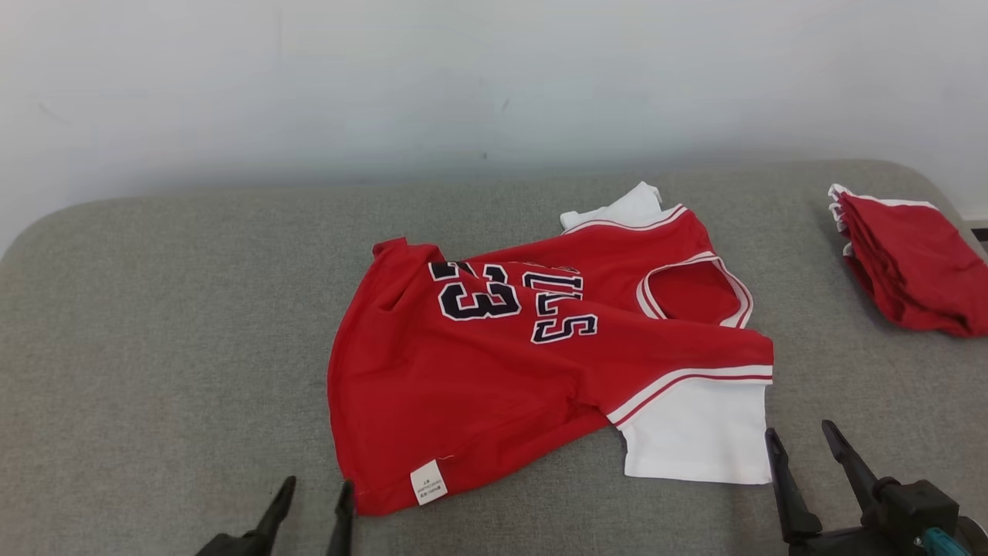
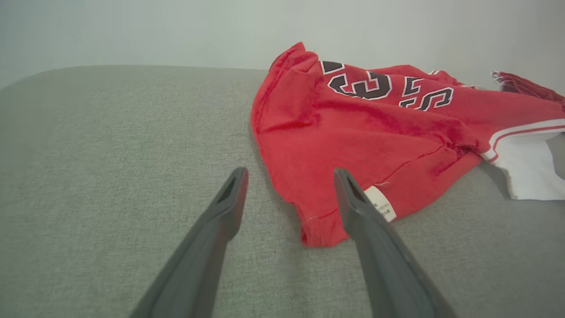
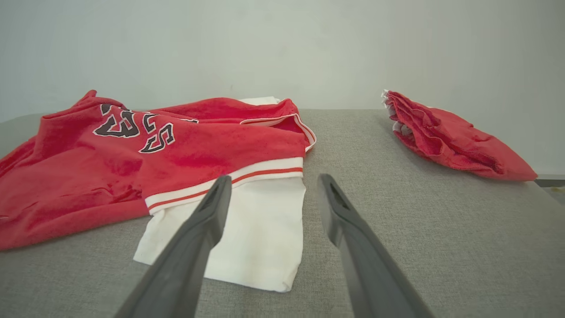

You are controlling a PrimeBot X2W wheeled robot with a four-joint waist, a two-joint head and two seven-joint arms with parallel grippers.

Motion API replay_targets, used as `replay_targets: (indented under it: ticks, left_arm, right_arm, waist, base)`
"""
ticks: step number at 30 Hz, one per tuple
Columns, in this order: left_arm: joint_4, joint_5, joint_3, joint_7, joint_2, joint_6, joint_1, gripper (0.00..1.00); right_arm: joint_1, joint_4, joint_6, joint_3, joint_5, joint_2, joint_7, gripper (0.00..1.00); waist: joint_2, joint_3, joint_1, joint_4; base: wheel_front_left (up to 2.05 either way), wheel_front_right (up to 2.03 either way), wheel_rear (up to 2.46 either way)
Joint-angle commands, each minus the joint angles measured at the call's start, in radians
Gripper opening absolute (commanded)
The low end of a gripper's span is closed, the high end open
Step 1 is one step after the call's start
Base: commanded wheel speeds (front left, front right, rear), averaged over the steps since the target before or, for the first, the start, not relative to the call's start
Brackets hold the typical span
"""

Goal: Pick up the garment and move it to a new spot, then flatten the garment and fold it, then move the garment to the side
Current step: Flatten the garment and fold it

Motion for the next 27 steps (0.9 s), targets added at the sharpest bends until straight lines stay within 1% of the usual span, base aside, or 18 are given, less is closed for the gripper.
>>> replay_targets:
  ticks: [1, 6, 11, 14, 16, 21, 22, 23, 25, 27]
  left_arm:
    - [0.028, 0.003, -0.014, -0.001, -0.003, -0.006, -0.029, 1.0]
    - [0.154, -0.016, -0.068, -0.001, -0.008, -0.013, -0.103, 1.0]
    - [0.273, -0.038, -0.101, -0.001, -0.006, -0.014, -0.171, 1.0]
    - [0.315, -0.05, -0.109, -0.001, -0.007, -0.014, -0.207, 1.0]
    - [0.324, -0.057, -0.113, -0.001, -0.009, -0.014, -0.213, 1.0]
    - [0.333, -0.076, -0.144, -0.001, -0.011, -0.013, -0.231, 1.0]
    - [0.334, -0.078, -0.151, -0.001, -0.012, -0.014, -0.233, 0.96]
    - [0.331, -0.083, -0.157, -0.001, -0.013, -0.014, -0.235, 0.96]
    - [0.323, -0.086, -0.164, -0.001, -0.015, -0.014, -0.236, 1.0]
    - [0.31, -0.09, -0.168, -0.001, -0.017, -0.014, -0.231, 1.0]
  right_arm:
    - [-0.018, 0.019, -0.003, -0.002, 0.004, -0.007, -0.005, 1.0]
    - [-0.069, 0.107, -0.003, 0.009, 0.011, -0.022, -0.005, 1.0]
    - [-0.126, 0.201, -0.003, 0.023, 0.02, -0.025, -0.005, 1.0]
    - [-0.157, 0.248, -0.003, 0.037, 0.024, -0.019, -0.005, 1.0]
    - [-0.167, 0.258, -0.003, 0.038, 0.026, -0.015, -0.005, 1.0]
    - [-0.198, 0.334, -0.003, 0.055, 0.037, 0.0, -0.005, 1.0]
    - [-0.205, 0.348, -0.003, 0.058, 0.039, 0.004, -0.005, 1.0]
    - [-0.211, 0.361, -0.003, 0.062, 0.044, 0.01, -0.005, 1.0]
    - [-0.22, 0.399, -0.003, 0.071, 0.048, 0.016, -0.005, 1.0]
    - [-0.229, 0.44, -0.003, 0.085, 0.055, 0.027, -0.004, 1.0]
  waist:
    - [0.0, 0.014, 0.0, -0.001]
    - [0.0, 0.044, 0.0, -0.004]
    - [0.0, 0.075, 0.0, -0.01]
    - [0.0, 0.094, 0.0, -0.014]
    - [0.0, 0.099, 0.0, -0.014]
    - [0.0, 0.116, 0.0, -0.012]
    - [0.0, 0.118, 0.0, -0.011]
    - [0.0, 0.121, 0.0, -0.01]
    - [0.0, 0.124, 0.0, -0.007]
    - [0.0, 0.126, 0.0, -0.003]
  base:
    - [0.0, 0.0, 0.0]
    - [0.0, 0.0, 0.0]
    - [0.0, 0.0, 0.0]
    - [0.0, 0.0, 0.0]
    - [0.0, 0.0, 0.0]
    - [0.0, 0.0, 0.0]
    - [0.0, 0.0, 0.0]
    - [0.0, 0.0, 0.0]
    - [0.0, 0.0, 0.0]
    - [0.0, 0.0, 0.0]
